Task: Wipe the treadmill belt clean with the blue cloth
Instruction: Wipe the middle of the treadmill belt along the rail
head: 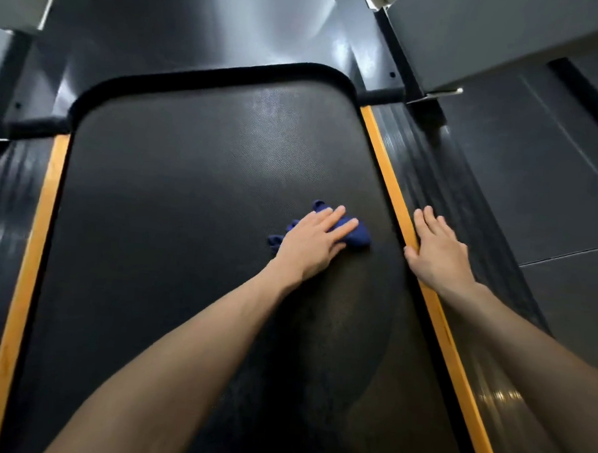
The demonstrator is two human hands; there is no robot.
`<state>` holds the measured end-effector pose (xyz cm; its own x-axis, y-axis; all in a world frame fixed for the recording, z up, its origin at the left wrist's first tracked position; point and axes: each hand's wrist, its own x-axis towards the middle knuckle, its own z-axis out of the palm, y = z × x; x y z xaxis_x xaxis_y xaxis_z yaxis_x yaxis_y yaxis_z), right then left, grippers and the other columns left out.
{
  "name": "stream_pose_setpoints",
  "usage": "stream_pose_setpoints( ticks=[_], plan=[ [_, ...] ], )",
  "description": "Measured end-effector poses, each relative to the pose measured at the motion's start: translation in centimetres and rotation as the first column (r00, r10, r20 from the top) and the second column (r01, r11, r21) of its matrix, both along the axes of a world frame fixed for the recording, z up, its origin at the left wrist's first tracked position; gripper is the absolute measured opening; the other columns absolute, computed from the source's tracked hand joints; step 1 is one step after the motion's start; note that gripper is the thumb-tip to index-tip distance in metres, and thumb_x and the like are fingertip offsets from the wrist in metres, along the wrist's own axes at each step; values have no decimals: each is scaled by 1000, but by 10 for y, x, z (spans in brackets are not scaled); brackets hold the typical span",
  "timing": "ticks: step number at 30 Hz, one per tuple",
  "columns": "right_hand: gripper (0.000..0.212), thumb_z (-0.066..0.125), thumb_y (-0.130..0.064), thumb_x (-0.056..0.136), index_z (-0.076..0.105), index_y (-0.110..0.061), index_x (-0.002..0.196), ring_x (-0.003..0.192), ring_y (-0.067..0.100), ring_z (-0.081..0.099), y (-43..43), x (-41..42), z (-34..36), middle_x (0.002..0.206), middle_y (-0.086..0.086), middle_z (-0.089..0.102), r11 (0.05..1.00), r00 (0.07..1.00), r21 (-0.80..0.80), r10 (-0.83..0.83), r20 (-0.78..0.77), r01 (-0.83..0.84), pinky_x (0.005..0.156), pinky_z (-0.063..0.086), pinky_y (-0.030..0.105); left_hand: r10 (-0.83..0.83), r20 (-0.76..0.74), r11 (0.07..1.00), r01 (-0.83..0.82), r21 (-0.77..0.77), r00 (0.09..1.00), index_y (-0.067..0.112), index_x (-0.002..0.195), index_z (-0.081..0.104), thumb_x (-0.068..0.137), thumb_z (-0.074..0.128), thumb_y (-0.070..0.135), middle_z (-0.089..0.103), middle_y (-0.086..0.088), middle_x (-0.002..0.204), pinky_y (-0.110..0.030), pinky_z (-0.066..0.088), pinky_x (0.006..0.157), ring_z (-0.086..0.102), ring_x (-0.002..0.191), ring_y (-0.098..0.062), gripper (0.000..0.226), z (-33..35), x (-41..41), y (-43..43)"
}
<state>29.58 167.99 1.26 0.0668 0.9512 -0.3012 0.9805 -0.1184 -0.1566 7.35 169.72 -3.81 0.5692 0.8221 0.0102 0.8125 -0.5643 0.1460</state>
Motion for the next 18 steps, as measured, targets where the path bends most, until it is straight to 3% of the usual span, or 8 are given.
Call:
stream_pose_setpoints(
  ticks=[2,5,7,9,11,13,15,18],
  plan=[
    [68,46,-27,97,8,-18,152,146,21,6,-2,-3,-1,159,0,3,1000,1000,18,-11,-7,12,114,19,45,28,39,999,-29,21,999,9,121,63,90,38,34,59,-20,125,-37,38,101,59,110,-36,47,10,2,3],
    [67,47,-22,95,11,-14,152,146,23,7,-7,-8,-8,159,3,6,995,999,92,-30,-16,32,115,18,43,-359,145,933,349,89,922,6,106,70,87,39,29,65,-19,115,-35,31,97,63,103,-35,43,18,17,-24],
    [67,45,-22,95,11,-14,152,146,23,7,-10,-8,-13,159,3,7,990,1000,136,-28,-3,28,116,16,42,-583,179,803,596,-21,793,13,122,62,91,42,30,54,-14,134,-40,29,108,50,124,-33,41,17,29,-61],
    [65,42,-26,97,9,-16,152,146,21,5,-13,-6,-20,159,2,6,985,1000,170,-11,11,9,116,14,41,-685,85,715,690,-117,724,26,138,45,95,42,35,36,-5,149,-42,18,115,29,139,-28,44,8,29,-73],
    [63,39,-29,98,8,-17,152,146,19,4,-19,-2,-28,159,2,5,977,999,213,16,33,-23,116,11,38,-691,25,720,691,-68,722,32,141,38,96,39,40,31,2,152,-40,18,115,24,142,-23,46,0,21,-59],
    [62,38,-31,99,9,-17,152,146,17,4,-22,3,-33,159,1,6,964,998,258,45,41,-54,116,10,36,-645,-6,764,645,35,764,34,137,44,94,33,43,38,3,148,-37,32,109,36,136,-21,46,0,9,-37],
    [62,37,-33,99,9,-18,152,146,15,4,-21,6,-36,159,0,6,962,998,265,60,25,-65,115,9,35,-580,-34,806,580,118,814,33,131,52,91,29,45,48,1,141,-33,46,94,52,123,-22,48,1,1,-23],
    [61,37,-34,99,11,-19,152,146,14,4,-22,6,-38,159,-1,7,959,999,279,45,-1,-43,115,8,35,-405,-8,893,398,208,914,28,120,62,91,31,42,60,-2,127,-30,47,81,63,102,-22,45,4,0,-14]
  ],
)
